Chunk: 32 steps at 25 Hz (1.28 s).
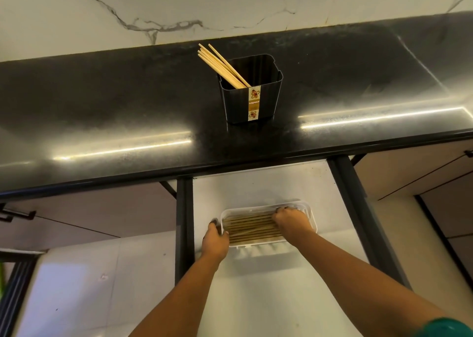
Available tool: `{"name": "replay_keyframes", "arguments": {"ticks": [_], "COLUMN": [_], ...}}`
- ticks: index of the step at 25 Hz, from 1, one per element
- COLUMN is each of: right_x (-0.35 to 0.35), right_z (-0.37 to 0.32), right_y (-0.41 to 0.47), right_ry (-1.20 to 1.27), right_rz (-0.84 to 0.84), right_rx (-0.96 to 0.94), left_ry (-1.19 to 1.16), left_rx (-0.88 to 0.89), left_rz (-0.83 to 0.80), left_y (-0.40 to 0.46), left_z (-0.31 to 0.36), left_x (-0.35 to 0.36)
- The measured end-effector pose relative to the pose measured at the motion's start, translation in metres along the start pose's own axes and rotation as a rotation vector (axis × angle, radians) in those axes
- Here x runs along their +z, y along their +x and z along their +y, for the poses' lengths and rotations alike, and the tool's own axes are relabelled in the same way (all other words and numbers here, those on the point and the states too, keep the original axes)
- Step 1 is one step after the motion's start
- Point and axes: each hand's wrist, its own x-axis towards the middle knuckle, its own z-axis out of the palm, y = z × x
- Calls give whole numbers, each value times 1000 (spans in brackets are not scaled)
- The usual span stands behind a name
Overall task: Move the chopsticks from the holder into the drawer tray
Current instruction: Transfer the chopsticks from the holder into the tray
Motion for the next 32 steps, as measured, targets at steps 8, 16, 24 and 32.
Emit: {"name": "replay_keyframes", "arguments": {"ticks": [8, 16, 24, 32], "right_x": [5, 15, -34, -185], "right_z": [-1, 3, 3, 12], "right_y": [5, -6, -41, -49], "right_ry": [76, 325, 464, 498], "right_rz": [83, 218, 501, 804], "right_rx": [96, 90, 39, -76], "left_ry": [-18, -62, 34, 75], "left_rx": [36, 56, 245, 647], "left_rz": [-5, 30, 304, 447], "left_y": [3, -2, -50, -96], "left_z": [0, -1, 49, 151], "left_x": [4, 4, 13, -36]}}
